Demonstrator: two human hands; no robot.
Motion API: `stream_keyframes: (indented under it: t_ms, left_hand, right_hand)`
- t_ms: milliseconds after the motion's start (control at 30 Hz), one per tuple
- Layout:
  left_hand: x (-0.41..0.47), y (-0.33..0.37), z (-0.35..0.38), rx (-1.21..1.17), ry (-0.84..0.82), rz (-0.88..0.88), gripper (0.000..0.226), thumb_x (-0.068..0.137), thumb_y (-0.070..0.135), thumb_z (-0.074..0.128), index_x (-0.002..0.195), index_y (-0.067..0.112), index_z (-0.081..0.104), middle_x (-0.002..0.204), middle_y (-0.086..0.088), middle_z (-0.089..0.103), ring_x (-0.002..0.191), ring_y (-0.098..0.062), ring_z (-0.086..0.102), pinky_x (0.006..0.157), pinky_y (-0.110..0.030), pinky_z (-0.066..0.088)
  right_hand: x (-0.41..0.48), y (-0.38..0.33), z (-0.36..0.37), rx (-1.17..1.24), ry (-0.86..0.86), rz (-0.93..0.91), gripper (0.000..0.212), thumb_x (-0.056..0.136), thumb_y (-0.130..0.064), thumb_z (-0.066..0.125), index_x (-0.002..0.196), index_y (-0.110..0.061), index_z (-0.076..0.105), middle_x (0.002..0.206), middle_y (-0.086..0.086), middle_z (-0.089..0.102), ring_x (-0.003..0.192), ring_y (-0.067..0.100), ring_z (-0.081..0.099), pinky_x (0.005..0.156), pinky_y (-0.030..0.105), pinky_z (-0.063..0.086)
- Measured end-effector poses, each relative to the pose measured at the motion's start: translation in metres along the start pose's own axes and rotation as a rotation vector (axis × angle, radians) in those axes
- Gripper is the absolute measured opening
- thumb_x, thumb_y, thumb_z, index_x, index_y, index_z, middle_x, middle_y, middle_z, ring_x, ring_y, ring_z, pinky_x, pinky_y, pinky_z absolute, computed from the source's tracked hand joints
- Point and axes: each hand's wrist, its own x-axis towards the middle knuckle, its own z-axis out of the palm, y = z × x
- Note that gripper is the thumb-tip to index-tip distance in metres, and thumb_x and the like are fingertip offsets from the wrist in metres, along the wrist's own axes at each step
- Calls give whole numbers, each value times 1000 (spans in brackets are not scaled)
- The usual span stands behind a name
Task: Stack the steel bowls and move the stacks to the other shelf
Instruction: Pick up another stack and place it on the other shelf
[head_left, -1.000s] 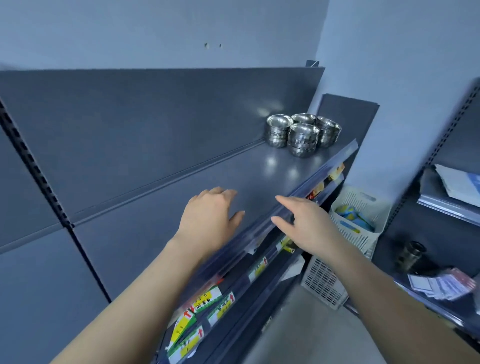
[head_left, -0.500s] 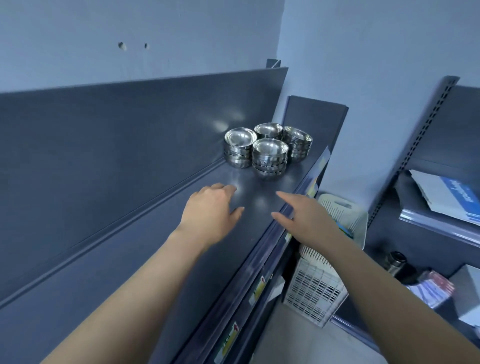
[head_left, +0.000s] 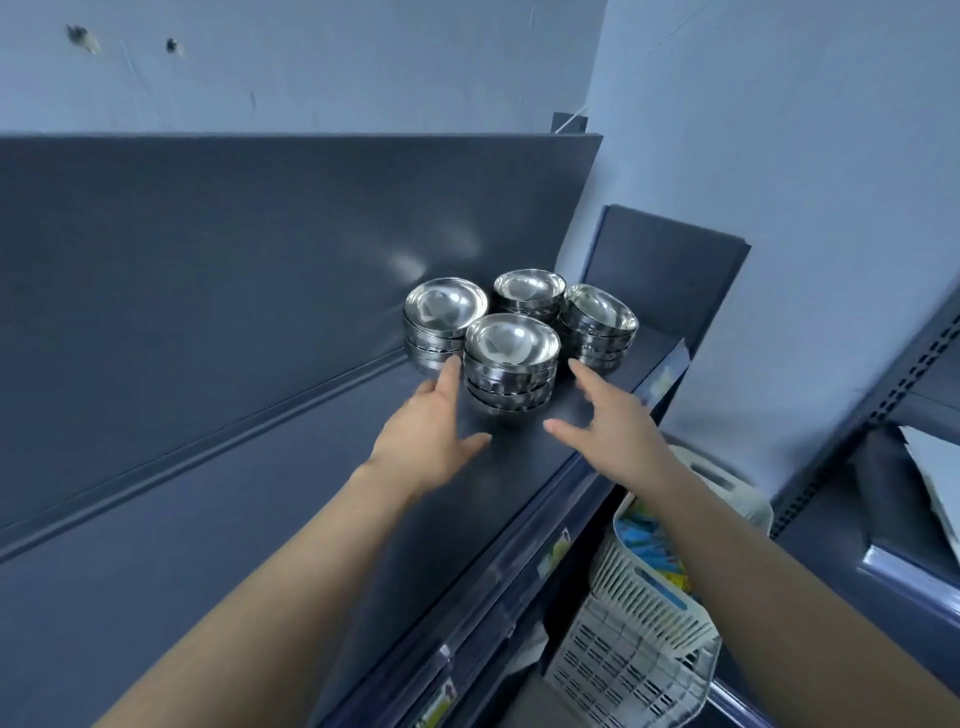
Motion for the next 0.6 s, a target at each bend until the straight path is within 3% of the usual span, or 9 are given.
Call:
stream_keyframes:
  t_ms: [167, 300, 467, 600]
  left_hand:
    - [40, 4, 28, -160, 6, -63, 115, 77, 34, 75, 149, 34, -15, 149, -12, 32, 129, -27, 44, 101, -38, 42]
    - [60, 4, 39, -294, 22, -68, 125, 72, 22, 81, 147, 38, -17, 147, -9, 38, 128, -22, 44, 95, -26, 36]
    - [68, 2, 52, -361, 63, -80, 126, 72, 16, 82, 148, 36, -16, 141, -4, 48, 124, -19, 50, 94, -24, 36]
    - [65, 6, 51, -392, 82, -69, 122, 73, 11, 80, 150, 32, -13, 137, 0, 49, 112, -11, 50, 88, -17, 34]
  right_hand:
    - [44, 32, 13, 159, -41, -11, 100, 83, -39, 75, 156, -33, 7, 155, 1, 37, 139, 19, 41, 109, 32, 35]
    - [65, 42, 23, 306, -112, -28, 109, 79, -34, 80, 154, -44, 0, 155, 4, 37, 134, 16, 47, 109, 30, 35]
    - [73, 47, 31, 438, -140, -47, 114, 75, -32, 84, 148, -56, -1, 146, 2, 47, 114, 8, 54, 105, 31, 43]
    - [73, 48, 34, 465, -128, -56, 115, 74, -31, 85, 148, -57, 1, 145, 3, 49, 119, 12, 57, 107, 38, 45]
